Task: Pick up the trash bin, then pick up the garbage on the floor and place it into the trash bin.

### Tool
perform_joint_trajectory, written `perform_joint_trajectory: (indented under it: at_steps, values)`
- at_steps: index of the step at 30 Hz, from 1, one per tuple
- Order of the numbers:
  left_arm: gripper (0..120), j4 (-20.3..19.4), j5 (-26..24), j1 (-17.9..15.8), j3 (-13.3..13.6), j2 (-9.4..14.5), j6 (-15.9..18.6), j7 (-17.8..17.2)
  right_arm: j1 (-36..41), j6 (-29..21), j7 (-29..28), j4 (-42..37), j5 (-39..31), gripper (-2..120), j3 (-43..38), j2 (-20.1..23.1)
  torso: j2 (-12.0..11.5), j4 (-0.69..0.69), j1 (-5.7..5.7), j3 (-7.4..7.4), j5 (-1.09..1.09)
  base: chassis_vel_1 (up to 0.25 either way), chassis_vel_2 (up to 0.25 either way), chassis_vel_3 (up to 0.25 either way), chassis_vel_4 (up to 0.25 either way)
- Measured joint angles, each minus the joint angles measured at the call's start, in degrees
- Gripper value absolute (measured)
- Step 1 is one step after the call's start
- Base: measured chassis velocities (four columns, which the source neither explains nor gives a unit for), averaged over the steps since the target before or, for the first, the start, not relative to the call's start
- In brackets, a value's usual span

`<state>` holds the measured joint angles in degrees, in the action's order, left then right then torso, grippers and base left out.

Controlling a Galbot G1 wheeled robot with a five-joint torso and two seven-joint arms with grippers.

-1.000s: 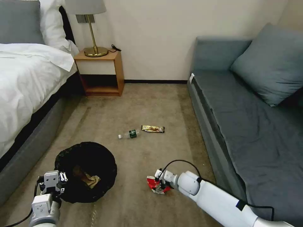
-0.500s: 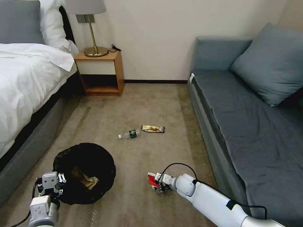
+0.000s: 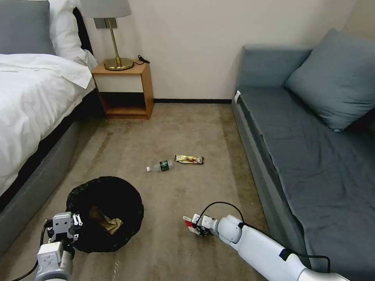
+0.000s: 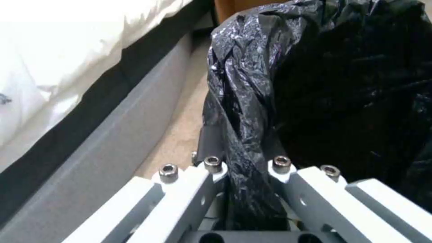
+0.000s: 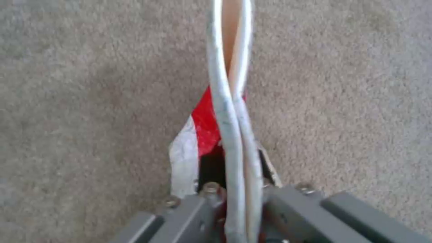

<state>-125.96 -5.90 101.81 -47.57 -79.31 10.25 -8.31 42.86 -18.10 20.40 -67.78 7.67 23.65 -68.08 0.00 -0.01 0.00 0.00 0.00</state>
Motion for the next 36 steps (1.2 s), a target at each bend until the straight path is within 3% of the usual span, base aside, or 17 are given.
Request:
perform_joint_trajectory:
  at_steps: [8,14,18,25,29,36]
  values:
    - [3,0.44,0.01,0.62,-0.59,-0.03,-0.45,0.54,0.84,1.19,-1.41,-2.26,-2.45,0,-3.37,-1.4,0.0,0.01,0.0,0.0,0.01,0.0,0.0,0.0,0.0]
    - [3,1.53,0.11,0.42,-0.28,-0.22,-1.08,1.2,0.42,5.22,-5.16,-1.84,-6.6,0,-6.25,-4.79,0.0,0.02,0.0,0.0,-0.01,0.0,0.0,0.0,0.0]
    - [3,1.98,0.77,-0.32,0.41,-0.34,-1.36,1.89,0.41,12.04,-7.29,-2.33,-14.58,0,-10.12,-8.69,0.0,0.01,0.0,0.0,0.0,0.0,0.0,0.0,0.0]
    - [3,1.98,0.98,-0.32,0.68,-0.46,-1.67,2.17,0.64,16.68,-8.14,-6.12,-23.78,0,-10.54,-10.47,0.0,0.01,0.0,0.0,0.0,0.0,0.0,0.0,0.0]
    - [3,1.94,1.05,0.29,0.61,-0.42,-1.96,2.38,1.91,20.33,-7.59,-10.02,-31.23,0,-9.4,-10.98,0.0,0.01,0.0,0.0,-0.01,0.0,0.0,0.0,0.0]
    - [3,1.84,1.03,0.57,0.5,-0.2,-2.07,2.39,2.7,22.7,-4.9,-16.43,-37.18,0,-5.03,-9.7,0.0,0.01,0.0,0.0,0.0,0.0,0.0,0.0,0.0]
